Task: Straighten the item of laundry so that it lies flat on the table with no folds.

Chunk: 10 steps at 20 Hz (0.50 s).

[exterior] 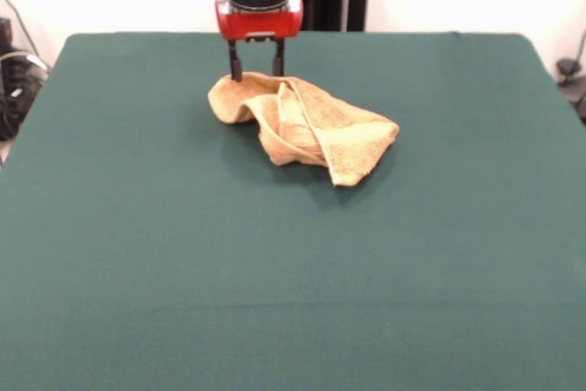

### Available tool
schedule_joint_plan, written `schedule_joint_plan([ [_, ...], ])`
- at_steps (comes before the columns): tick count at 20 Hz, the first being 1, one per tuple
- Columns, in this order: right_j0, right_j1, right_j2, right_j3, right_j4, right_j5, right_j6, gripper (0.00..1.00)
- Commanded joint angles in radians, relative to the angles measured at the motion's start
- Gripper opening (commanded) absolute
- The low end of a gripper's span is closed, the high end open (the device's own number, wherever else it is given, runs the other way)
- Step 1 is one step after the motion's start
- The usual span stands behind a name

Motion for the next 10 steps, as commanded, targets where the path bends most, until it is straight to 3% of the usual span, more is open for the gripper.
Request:
schedule_joint_plan([
  [1,0.039,0.054,0.081,-0.031,0.035,-0.053,0.142,1.0],
  [10,0.02,0.059,0.093,-0.036,0.037,-0.046,0.129,1.0],
])
